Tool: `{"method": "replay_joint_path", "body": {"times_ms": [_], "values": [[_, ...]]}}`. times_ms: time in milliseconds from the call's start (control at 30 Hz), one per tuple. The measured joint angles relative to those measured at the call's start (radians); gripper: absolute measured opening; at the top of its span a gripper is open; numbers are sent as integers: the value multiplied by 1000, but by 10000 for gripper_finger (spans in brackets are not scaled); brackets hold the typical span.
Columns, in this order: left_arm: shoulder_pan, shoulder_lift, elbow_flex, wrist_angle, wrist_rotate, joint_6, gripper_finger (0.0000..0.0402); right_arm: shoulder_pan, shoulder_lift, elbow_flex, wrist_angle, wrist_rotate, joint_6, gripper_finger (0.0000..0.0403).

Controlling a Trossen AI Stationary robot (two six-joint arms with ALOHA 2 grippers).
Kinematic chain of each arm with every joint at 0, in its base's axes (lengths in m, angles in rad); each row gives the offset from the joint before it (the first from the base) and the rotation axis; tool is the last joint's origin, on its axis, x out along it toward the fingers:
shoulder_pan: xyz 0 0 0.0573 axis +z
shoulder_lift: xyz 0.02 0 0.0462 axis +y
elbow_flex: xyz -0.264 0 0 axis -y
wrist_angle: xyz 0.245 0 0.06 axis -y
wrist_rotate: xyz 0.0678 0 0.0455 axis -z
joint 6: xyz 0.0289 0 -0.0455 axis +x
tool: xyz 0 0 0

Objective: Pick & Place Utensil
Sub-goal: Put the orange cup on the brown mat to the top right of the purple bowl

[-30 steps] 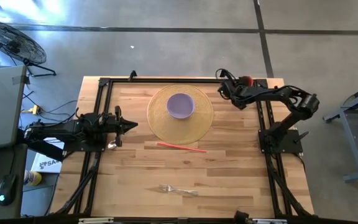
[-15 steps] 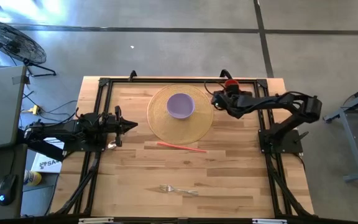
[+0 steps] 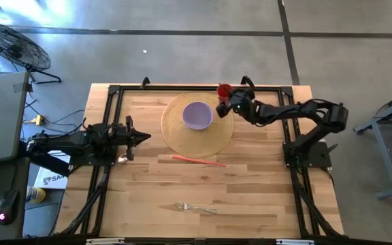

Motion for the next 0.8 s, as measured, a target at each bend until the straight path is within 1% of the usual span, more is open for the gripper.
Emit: {"method": "replay_joint_path", "body": {"times_ms": [100, 233, 300, 500, 667, 800], "values": [[0, 0, 0, 0, 0, 0, 7, -25, 37, 0, 40, -43, -56, 348], [0, 0, 0, 0, 0, 0, 7, -51, 86, 0, 143, -149, -110, 348], [0, 0, 0, 0, 0, 0, 7, -59, 111, 0, 183, -177, -128, 348], [0, 0, 0, 0, 0, 0, 7, -62, 143, 0, 186, -199, -140, 348], [0, 0, 0, 0, 0, 0, 7, -61, 146, 0, 184, -179, -144, 348], [0, 0, 0, 0, 0, 0, 7, -61, 146, 0, 184, -191, -150, 348]]}}
